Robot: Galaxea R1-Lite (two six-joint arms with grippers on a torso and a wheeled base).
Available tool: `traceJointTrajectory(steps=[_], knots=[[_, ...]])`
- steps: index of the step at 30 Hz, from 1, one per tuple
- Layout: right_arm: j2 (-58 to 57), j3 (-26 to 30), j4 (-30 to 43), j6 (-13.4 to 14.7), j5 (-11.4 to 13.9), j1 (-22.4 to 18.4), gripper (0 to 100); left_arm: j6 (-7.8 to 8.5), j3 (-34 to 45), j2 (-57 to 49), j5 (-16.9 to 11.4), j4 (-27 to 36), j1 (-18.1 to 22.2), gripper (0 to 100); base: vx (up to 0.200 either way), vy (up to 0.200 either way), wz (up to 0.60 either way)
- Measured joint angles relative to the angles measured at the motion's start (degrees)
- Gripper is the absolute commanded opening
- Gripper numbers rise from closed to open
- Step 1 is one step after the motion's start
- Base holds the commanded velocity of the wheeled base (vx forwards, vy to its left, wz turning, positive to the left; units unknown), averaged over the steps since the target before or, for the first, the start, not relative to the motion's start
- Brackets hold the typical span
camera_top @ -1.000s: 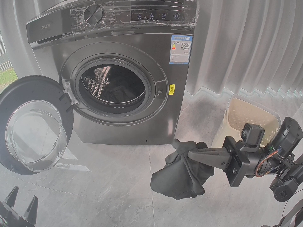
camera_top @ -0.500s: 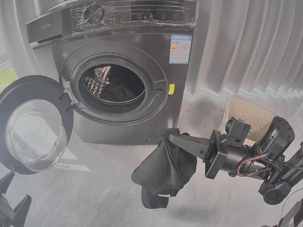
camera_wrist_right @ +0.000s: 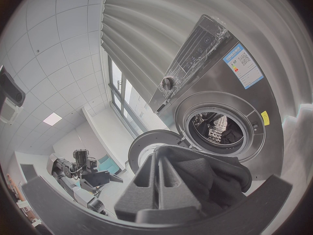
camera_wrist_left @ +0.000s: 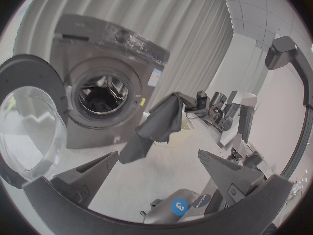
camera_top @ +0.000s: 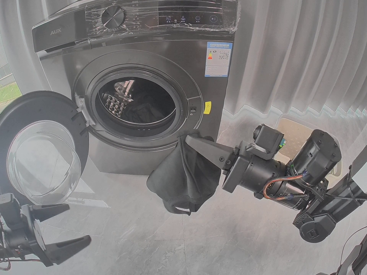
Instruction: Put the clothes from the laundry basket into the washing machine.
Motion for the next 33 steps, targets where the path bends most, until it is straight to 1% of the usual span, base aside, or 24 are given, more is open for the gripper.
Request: traceJointTrajectory(steps=[4, 10, 13, 19, 22, 28, 33], knots=[[1.55, -1.46, -0.16, 0.18, -0.29, -0.01, 0, -0.22, -0.02, 8.07, -0.30, -3.45, -3.19, 100, 0.000, 0.000, 0.00], [2.60, -2.19, -0.17, 0.27, -0.44, -0.17, 0, -1.43, -0.39, 19.18, -0.63, -11.41, -5.79, 100, 0.000, 0.000, 0.00], [2.86, -2.40, -0.13, 0.27, -0.49, -0.26, 0, -1.91, -0.52, 23.87, -0.74, -14.75, -7.44, 100, 0.000, 0.000, 0.00], [3.12, -2.65, -0.16, 0.29, -0.51, -0.28, 0, -2.38, -1.41, 31.39, -0.79, -18.12, -10.30, 100, 0.000, 0.000, 0.00], [3.15, -2.73, -0.22, 0.29, -0.51, -0.22, 0, -2.74, -1.93, 34.95, -0.79, -21.92, -11.50, 100, 0.000, 0.000, 0.00], [3.15, -2.73, -0.24, 0.29, -0.51, 0.10, 0, -5.19, -2.12, 41.20, -0.44, -29.40, -14.67, 100, 0.000, 0.000, 0.00], [3.15, -2.62, -0.27, 0.27, -0.51, 0.35, 0, -8.20, -2.54, 46.47, 2.00, -36.38, -15.76, 100, 0.000, 0.000, 0.00]])
